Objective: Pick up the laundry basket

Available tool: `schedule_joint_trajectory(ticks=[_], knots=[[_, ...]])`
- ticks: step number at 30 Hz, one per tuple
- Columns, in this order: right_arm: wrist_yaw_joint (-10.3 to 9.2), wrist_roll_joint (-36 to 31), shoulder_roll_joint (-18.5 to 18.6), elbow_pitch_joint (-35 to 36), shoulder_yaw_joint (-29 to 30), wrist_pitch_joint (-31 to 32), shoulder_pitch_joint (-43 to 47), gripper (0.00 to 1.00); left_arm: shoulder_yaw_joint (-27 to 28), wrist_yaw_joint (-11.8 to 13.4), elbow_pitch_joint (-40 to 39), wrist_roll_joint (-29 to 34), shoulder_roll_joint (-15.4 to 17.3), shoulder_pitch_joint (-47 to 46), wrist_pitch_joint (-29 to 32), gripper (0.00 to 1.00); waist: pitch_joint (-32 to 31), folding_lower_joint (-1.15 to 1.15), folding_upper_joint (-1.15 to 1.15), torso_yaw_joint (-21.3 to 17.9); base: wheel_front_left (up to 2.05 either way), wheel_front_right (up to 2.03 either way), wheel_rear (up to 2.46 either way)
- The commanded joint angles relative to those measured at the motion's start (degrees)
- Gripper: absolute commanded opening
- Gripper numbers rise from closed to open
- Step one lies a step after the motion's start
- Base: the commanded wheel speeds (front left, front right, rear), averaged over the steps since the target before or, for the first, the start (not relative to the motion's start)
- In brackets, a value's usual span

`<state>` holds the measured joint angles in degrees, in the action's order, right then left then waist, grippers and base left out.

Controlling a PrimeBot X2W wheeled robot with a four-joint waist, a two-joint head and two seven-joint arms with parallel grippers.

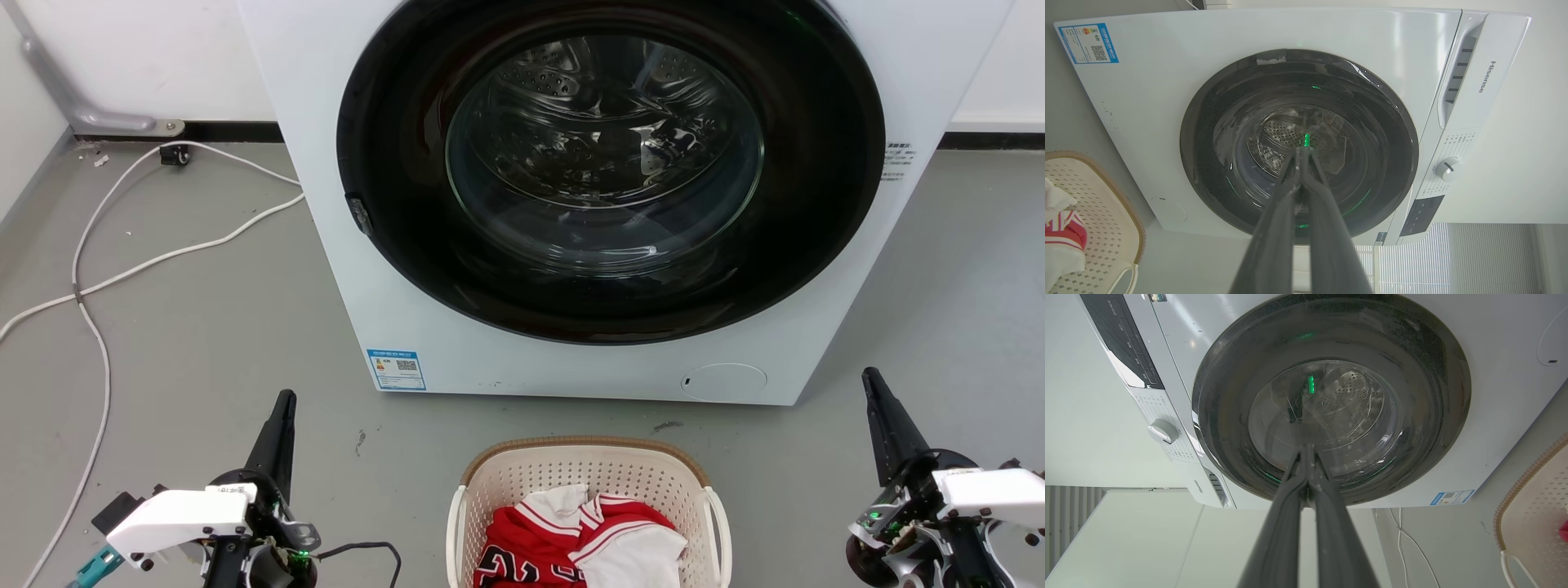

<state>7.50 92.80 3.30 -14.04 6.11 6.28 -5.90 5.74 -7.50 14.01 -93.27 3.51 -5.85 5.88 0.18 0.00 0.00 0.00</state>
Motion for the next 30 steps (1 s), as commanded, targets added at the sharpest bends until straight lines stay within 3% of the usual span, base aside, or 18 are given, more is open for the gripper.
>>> schedule_joint_trajectory(ticks=[1, 30], knots=[[-0.02, -0.17, -0.22, -0.07, 0.10, 0.12, -0.59, 0.00, 0.09, -0.11, 0.08, 0.29, -0.01, -0.59, 0.09, 0.00, 0.00, 0.00, 0.00, 0.00, 0.00, 0.00, 0.00], [-0.02, -0.34, -0.31, -0.08, 0.25, 0.27, -0.62, 0.00, 0.44, -0.11, 0.09, 0.49, -0.23, -0.63, 0.34, 0.00, 0.00, 0.00, 0.00, 0.00, 0.00, 0.00, 0.00]])
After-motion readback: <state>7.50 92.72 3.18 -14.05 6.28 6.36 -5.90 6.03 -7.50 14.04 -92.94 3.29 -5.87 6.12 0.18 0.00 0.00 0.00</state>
